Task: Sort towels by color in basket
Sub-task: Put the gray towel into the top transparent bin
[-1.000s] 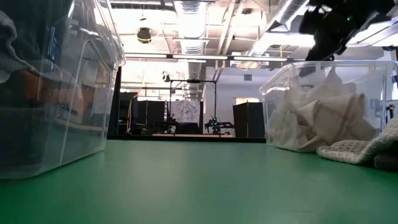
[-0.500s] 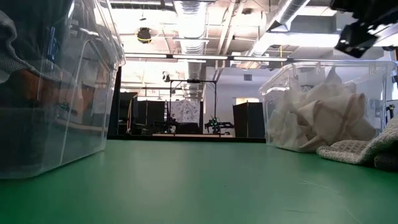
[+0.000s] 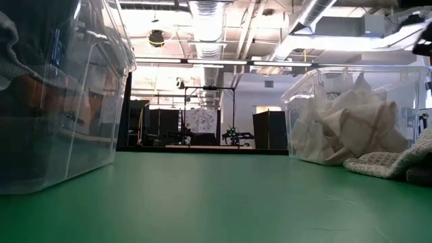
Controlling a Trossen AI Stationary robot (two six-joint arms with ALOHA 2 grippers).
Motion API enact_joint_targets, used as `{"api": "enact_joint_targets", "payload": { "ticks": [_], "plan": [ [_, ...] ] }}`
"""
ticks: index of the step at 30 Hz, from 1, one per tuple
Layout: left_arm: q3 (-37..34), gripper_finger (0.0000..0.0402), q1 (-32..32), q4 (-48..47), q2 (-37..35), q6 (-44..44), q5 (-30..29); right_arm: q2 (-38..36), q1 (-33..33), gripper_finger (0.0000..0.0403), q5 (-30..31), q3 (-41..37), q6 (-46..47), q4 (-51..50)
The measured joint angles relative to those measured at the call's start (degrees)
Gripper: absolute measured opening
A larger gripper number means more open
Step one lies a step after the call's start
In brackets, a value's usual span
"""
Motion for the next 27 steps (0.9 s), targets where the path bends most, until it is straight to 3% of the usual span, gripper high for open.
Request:
{"api": "enact_joint_targets", "payload": {
  "ticks": [8,19,27],
  "plan": [
    [0.0,0.0264,0.7,1.2,0.0,6.4,-0.1,8.1,9.3,0.0255,3.6,0.0,12.2,-0.9],
    [0.0,0.0264,3.6,2.8,0.0,16.6,0.0,16.9,14.1,0.0255,4.0,0.0,19.3,5.6],
    [0.0,0.0263,7.0,2.9,0.0,21.1,0.1,18.4,16.8,0.0255,6.1,0.0,22.2,10.8]
  ]
}}
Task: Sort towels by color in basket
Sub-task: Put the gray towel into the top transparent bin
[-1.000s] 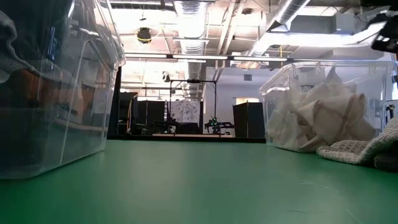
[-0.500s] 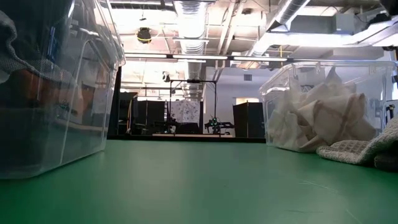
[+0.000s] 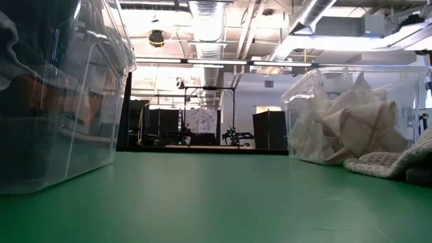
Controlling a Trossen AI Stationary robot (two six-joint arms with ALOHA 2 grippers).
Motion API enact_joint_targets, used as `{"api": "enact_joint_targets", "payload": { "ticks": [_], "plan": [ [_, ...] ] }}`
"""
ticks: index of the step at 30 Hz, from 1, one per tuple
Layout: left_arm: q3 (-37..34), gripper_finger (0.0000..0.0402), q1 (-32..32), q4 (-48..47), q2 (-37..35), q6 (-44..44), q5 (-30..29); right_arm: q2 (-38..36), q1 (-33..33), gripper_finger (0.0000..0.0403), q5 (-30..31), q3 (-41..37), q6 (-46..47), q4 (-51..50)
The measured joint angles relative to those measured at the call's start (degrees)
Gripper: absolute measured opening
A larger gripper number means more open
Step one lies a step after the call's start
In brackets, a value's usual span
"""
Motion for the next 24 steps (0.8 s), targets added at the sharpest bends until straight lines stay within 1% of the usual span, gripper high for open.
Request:
{"api": "enact_joint_targets", "payload": {
  "ticks": [2,5,9,12,18,20,22,24],
  "plan": [
    [0.0,0.0264,0.9,0.3,0.0,0.7,0.6,0.1,0.5,0.0255,1.0,0.0,1.0,0.2],
    [0.0,0.0264,2.1,1.2,0.0,1.8,2.8,1.0,0.7,0.0255,1.0,0.0,2.8,-3.8],
    [0.0,0.0264,3.4,2.7,0.0,3.4,5.3,2.3,0.6,0.0255,1.0,0.0,1.6,-8.2],
    [0.0,0.0264,4.2,4.5,0.0,4.6,6.7,2.6,-0.3,0.0255,1.1,0.0,-1.5,-7.4],
    [0.0,0.0264,5.7,7.9,0.4,7.8,11.1,2.6,-3.4,0.0255,3.2,0.0,-9.5,-7.0],
    [-0.4,0.0263,6.1,9.3,0.4,8.8,11.9,2.6,-4.4,0.0255,4.4,0.7,-12.9,-7.1],
    [-2.1,0.0264,7.1,13.2,0.3,10.2,13.2,2.6,-5.4,0.0255,6.2,2.1,-16.6,-6.9],
    [-3.8,0.0264,7.7,14.2,0.4,11.3,14.4,2.6,-6.4,0.0255,8.3,3.9,-20.5,-6.9]
  ]
}}
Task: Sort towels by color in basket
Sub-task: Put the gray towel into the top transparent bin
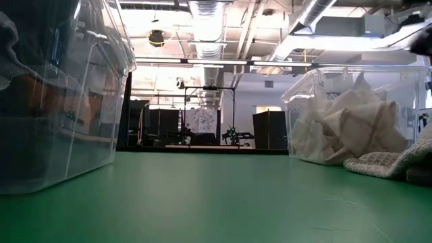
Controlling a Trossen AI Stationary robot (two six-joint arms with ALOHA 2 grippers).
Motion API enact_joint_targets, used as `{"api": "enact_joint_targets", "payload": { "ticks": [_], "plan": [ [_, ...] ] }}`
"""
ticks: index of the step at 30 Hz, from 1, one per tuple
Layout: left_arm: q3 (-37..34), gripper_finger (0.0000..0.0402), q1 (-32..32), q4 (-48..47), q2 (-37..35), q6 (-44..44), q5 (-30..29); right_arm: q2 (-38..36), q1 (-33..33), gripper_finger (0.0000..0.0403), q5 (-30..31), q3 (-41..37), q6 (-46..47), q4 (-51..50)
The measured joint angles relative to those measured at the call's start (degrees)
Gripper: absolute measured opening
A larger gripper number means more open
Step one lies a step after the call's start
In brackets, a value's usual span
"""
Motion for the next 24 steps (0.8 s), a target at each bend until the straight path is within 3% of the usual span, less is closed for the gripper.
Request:
{"api": "enact_joint_targets", "payload": {
  "ticks": [5,10,24],
  "plan": [
    [-4.9,0.0264,2.3,5.9,-0.1,0.8,3.5,0.0,-1.5,0.0255,2.9,3.5,-5.3,-1.6],
    [-8.2,0.0263,4.1,11.2,-0.2,0.9,6.0,0.6,-1.2,0.0255,2.8,3.5,-1.6,-7.2],
    [-9.5,0.0263,5.0,14.7,-0.2,-0.5,8.6,9.8,-0.1,0.0255,2.7,3.5,-3.6,-13.5]
  ]
}}
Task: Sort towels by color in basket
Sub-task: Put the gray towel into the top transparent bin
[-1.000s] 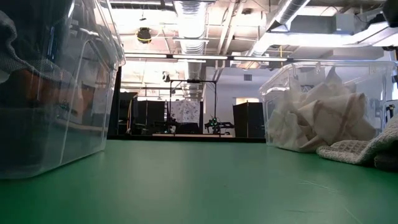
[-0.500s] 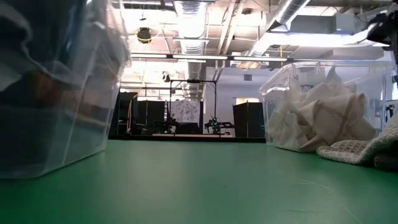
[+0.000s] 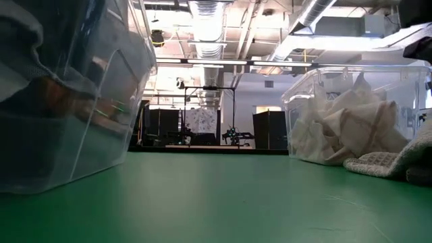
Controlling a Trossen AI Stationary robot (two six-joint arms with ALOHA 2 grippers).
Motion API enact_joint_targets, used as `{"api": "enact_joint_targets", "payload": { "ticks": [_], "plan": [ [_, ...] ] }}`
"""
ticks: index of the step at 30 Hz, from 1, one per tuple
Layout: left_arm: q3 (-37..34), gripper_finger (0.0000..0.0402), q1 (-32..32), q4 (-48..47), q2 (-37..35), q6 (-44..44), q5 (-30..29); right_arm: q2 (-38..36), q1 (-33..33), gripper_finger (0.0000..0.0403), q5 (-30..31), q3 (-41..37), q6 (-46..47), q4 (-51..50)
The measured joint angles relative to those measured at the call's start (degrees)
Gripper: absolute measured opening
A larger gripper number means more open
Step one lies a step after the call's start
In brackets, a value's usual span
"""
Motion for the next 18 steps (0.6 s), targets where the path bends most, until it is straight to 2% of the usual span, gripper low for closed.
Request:
{"api": "enact_joint_targets", "payload": {
  "ticks": [5,14,18],
  "plan": [
    [0.1,0.0263,-1.1,-0.7,-0.1,-1.4,0.0,1.2,0.0,0.0255,-0.2,0.0,-0.4,-1.3],
    [7.0,0.0263,-4.8,-10.8,0.1,-2.6,-0.1,1.2,-0.7,0.0254,-0.1,-1.1,-0.1,-1.3],
    [9.8,0.0264,-6.8,-16.2,0.1,-4.5,-2.1,1.2,-1.5,0.0231,0.1,-3.6,0.0,1.1]
  ]
}}
